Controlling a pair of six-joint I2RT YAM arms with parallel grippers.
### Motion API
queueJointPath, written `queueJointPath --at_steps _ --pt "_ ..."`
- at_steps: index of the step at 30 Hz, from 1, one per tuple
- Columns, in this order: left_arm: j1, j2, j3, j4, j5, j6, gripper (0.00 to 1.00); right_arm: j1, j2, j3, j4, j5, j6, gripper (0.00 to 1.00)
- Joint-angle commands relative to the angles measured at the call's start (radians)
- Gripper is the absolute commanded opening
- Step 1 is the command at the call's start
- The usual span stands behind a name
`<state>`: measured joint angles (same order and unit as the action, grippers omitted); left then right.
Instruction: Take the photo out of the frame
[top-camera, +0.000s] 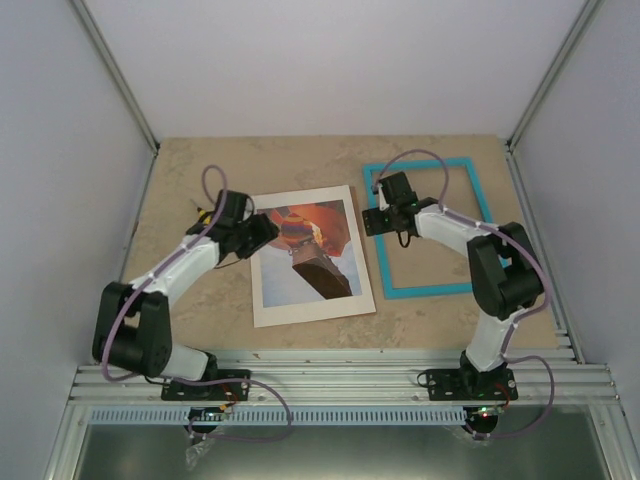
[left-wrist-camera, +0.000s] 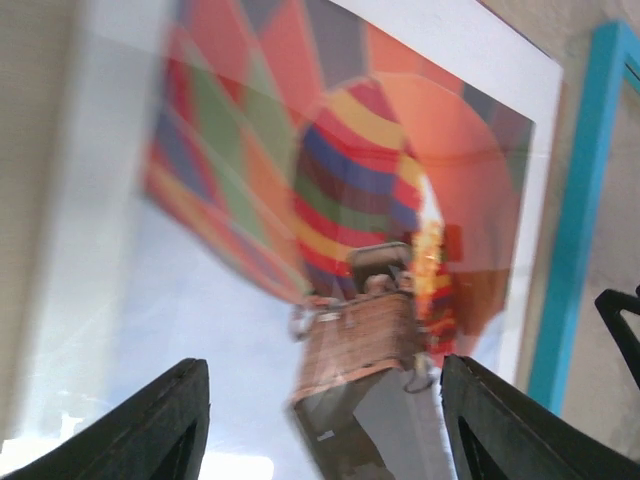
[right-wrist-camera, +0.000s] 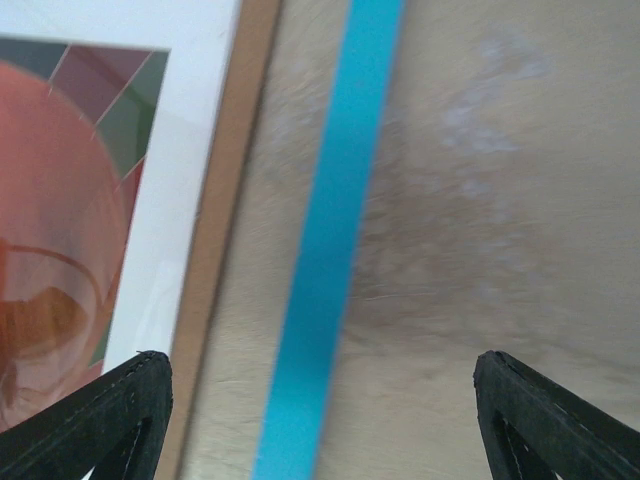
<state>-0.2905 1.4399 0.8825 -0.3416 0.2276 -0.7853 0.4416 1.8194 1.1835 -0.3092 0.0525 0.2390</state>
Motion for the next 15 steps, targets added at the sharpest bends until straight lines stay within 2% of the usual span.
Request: queueJointPath --at_steps 1,6,9,15 --pt "0.129 -0.114 -0.090 -0.060 0.040 0.081 0.67 0.035 0.078 0.060 -0.025 0.007 0.044 0.83" --pt "0.278 -0.157 -0.186 -0.073 0.119 0.119 0.72 0.050 0.135 0.077 -0.063 0.089 0.069 0.83" --pt "0.319 -0.155 -0.203 -0.078 0.125 0.133 0.75 0.051 0.141 0.066 -0.071 0.135 0.067 0.83" --pt "0.329 -0.113 -0.211 -0.076 0.121 0.162 0.79 0.043 0.128 0.027 -0.073 0.209 0.046 0.84"
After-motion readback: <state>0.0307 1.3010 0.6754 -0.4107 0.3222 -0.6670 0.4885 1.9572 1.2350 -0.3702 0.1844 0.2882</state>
